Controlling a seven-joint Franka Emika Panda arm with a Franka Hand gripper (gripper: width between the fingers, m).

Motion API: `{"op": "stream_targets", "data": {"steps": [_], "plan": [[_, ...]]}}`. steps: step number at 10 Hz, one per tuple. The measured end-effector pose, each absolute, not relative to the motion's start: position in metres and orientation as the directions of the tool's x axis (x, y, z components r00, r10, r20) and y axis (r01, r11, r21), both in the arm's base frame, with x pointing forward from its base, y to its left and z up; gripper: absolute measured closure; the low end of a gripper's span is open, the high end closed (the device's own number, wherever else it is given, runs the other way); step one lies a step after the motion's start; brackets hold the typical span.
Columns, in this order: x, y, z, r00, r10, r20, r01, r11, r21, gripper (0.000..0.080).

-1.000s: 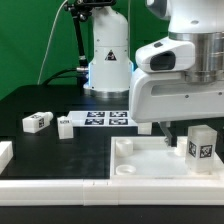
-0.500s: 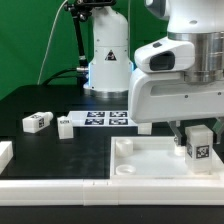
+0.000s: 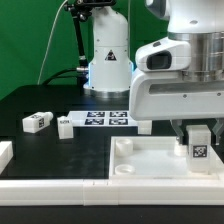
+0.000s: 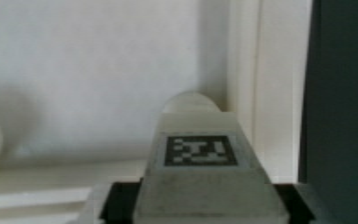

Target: Assemble one leg

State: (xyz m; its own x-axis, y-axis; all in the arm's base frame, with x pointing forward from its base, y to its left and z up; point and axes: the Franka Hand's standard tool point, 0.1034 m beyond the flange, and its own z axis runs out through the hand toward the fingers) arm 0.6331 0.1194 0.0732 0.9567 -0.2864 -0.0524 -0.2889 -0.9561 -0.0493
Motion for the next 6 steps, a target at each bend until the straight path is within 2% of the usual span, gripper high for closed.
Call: {"op": "stream_targets", "data": {"steps": [3, 5, 6], "plan": [[0.6304, 0.1237, 0.0725, 0.806, -0.588, -0.067, -0.59, -0.807, -0.026, 0.0508], [0.6306, 0.124, 0.0725, 0.69, -0.719, -0.079, -0.722, -0.691, -0.024, 0.0508], [0.6313, 0.1233, 0.0726, 0.579, -0.81, -0.091, -0.815, -0.58, -0.022, 0.0508]]}}
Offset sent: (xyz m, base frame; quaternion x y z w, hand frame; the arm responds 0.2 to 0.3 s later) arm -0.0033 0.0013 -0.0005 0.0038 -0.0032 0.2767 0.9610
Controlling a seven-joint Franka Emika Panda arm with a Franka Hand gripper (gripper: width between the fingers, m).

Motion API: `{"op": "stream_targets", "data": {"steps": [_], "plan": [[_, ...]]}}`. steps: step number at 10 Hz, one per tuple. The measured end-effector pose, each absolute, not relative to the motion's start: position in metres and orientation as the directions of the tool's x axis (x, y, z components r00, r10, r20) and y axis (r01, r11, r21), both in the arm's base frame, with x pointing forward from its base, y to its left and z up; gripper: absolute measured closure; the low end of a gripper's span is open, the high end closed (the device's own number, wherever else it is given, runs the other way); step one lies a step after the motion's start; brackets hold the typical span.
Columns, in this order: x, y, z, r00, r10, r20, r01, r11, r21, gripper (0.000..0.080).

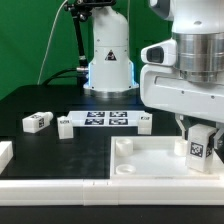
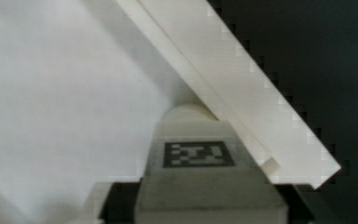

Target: Assemble one leg

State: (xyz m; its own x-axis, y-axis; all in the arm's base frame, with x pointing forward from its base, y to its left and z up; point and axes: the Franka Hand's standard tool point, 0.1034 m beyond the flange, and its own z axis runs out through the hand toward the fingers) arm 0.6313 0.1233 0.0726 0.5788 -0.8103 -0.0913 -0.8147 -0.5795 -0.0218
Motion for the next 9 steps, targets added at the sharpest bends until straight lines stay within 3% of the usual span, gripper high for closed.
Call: {"op": "stream_targets", "data": {"steps": [3, 5, 6, 7, 8, 9], "plan": [[0.6318, 0.1219, 0.0717, 0.361, -0.925, -0.118, -0.932, -0.363, -0.008, 0.0508], [0.6318, 0.1223, 0.0717, 0.339, -0.933, -0.119, -0.94, -0.341, -0.005, 0.0508], [0.6317, 0.1225, 0.0717, 0.346, -0.931, -0.119, -0.938, -0.347, -0.006, 0.0426], [0.6317, 0.1225, 0.0717, 0.388, -0.914, -0.119, -0.921, -0.39, -0.011, 0.029], [0.6315, 0.1221, 0.0714, 0.406, -0.906, -0.119, -0.913, -0.407, -0.012, 0.029], [0.6321, 0.1204, 0.0714, 0.528, -0.841, -0.115, -0.848, -0.529, -0.029, 0.0169]]}}
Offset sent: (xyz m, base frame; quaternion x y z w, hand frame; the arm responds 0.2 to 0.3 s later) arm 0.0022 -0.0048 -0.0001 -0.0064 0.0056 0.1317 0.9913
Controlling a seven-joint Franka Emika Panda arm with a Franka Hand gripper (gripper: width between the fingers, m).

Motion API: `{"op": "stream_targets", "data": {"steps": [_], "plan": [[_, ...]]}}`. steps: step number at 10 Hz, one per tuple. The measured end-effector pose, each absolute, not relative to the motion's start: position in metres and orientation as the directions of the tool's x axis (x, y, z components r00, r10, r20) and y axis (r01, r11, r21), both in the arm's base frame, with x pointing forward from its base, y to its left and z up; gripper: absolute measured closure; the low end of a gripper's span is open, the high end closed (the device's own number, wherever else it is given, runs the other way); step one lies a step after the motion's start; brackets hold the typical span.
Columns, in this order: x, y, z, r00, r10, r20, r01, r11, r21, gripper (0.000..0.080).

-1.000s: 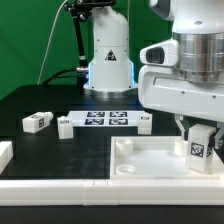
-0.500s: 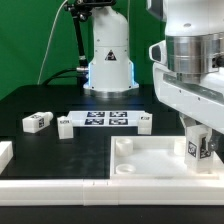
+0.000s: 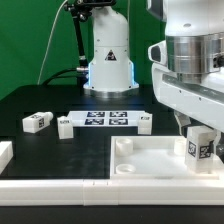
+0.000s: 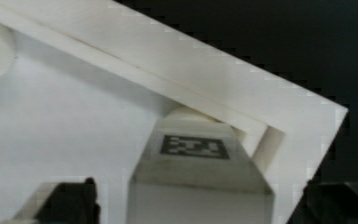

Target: Assemble one leg

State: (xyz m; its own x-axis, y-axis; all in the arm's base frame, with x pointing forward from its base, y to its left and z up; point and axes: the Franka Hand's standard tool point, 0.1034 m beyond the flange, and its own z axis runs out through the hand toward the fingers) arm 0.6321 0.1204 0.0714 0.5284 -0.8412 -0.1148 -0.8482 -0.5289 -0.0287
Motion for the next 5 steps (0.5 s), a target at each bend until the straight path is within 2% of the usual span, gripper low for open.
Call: {"op": "stream_targets", "data": {"steps": [2, 5], "plan": [[0.6319, 0.1204, 0.0712, 0.718, -0.689, -0.099, -0.695, -0.717, -0.05, 0.0156], [0.6318, 0.1208, 0.0714, 0.886, -0.457, -0.076, -0.462, -0.884, -0.066, 0.015]]}}
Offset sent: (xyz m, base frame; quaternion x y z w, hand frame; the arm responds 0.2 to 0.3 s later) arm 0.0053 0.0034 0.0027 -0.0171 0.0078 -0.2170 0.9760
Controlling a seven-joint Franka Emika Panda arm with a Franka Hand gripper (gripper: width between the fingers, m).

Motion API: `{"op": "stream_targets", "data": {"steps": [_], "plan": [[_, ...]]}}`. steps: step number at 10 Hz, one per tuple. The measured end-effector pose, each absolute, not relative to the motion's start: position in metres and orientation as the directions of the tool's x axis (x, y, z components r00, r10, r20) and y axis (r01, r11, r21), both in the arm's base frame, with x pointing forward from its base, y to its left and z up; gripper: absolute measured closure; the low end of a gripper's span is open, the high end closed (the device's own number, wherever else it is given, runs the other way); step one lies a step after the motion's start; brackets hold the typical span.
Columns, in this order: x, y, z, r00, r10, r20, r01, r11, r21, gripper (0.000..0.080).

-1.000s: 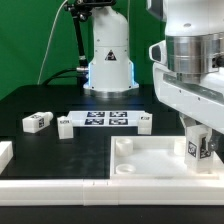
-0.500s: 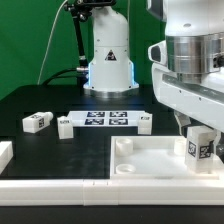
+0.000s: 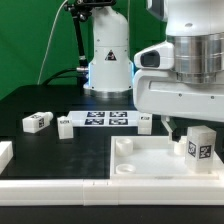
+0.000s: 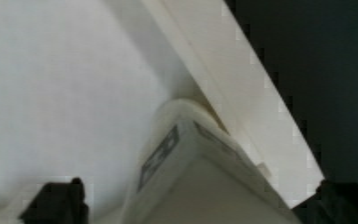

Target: Assemble one leg

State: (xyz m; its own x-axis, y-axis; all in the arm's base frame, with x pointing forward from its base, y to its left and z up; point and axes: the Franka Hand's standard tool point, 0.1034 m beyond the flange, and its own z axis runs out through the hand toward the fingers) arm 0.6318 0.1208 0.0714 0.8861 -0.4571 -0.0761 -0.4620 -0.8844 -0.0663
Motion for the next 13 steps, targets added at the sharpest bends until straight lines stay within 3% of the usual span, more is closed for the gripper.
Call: {"op": "stream_targets", "data": {"steps": [3, 6, 8, 11, 13], "plan": [[0.6317, 0.1185, 0.0709, 0.99, -0.136, -0.045, -0.139, -0.989, -0.06, 0.015], [0.6325, 0.1137, 0.0707, 0.989, 0.149, -0.026, 0.147, -0.987, -0.066, 0.015], [0.6324, 0.1131, 0.0706, 0.98, 0.199, -0.023, 0.198, -0.978, -0.067, 0.015], [0.6323, 0.1133, 0.0705, 0.987, 0.156, -0.026, 0.154, -0.986, -0.068, 0.0511], [0.6323, 0.1135, 0.0705, 0.99, 0.141, -0.027, 0.139, -0.988, -0.069, 0.0511]]}}
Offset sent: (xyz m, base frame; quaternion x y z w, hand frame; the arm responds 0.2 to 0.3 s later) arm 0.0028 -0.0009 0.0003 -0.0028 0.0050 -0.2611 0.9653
